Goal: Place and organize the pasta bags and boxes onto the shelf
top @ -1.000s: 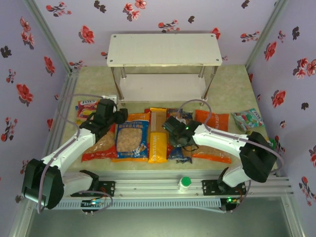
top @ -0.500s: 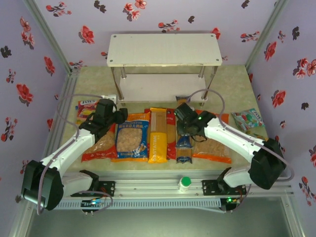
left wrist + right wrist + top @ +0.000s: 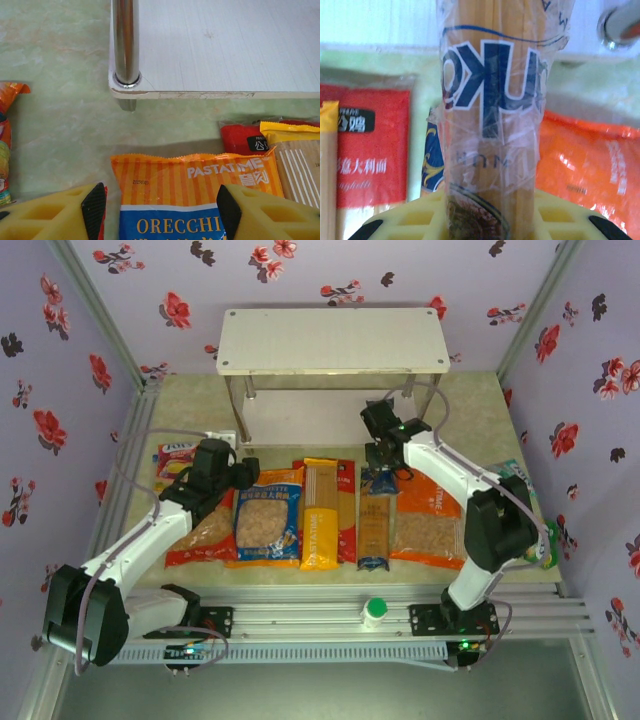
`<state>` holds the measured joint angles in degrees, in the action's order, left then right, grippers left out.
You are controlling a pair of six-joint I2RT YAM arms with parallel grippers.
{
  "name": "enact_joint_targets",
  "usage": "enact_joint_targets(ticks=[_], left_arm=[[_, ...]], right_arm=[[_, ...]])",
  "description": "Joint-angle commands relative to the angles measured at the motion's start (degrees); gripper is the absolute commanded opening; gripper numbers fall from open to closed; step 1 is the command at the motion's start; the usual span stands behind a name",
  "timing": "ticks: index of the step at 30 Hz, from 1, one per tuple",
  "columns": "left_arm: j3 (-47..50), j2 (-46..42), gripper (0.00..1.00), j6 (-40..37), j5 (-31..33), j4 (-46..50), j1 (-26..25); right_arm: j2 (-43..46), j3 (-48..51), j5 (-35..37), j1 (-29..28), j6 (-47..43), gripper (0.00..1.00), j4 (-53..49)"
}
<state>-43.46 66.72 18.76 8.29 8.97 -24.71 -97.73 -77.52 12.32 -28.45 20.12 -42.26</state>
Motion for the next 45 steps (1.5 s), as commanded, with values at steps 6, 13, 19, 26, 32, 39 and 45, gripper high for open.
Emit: enact_joint_targets(ticks=[6,13,19,26,32,39,45], left_arm=[[-2.09,-0.44,0.65,-1.44,-0.56,1.13,0.72],[-2.06,-0.35,0.66,-1.62,-0.64,1.14,0.8],[-1.71,-0.62,0.66,-1.67,-0.74,1.31,0.83],[-1.63,-0.71,0.66,-1.67,-0.69,1.75,0.89],[-1.54,-0.59,0.67,-1.68,-0.72,1.75,0.89],[-1.45,-0.37,0.67,-1.63,-0.65,1.66,0.89],[-1.5,-0.21,0.68,-1.63,-0.65,1.66,0.84]], right_arm=[[-4.24,-7.82,6.45,2.71,-6.1,0.0,7.27],[-8.05,-8.13,10.43,3.2,-7.35,0.0,13.9],[-9.95,-8.92,13.44,3.72,-7.69,0.0,17.95],[-12.65,-11.01,13.59,5.01,-7.74,0.0,19.22],[-15.57,-13.16,13.53,5.68,-8.16,0.0,19.33],[-18.56,-14.64,14.3,5.94,-9.47,0.04,19.81],[-20.37,-16.0,14.24,6.14,-9.22,0.23,18.51]])
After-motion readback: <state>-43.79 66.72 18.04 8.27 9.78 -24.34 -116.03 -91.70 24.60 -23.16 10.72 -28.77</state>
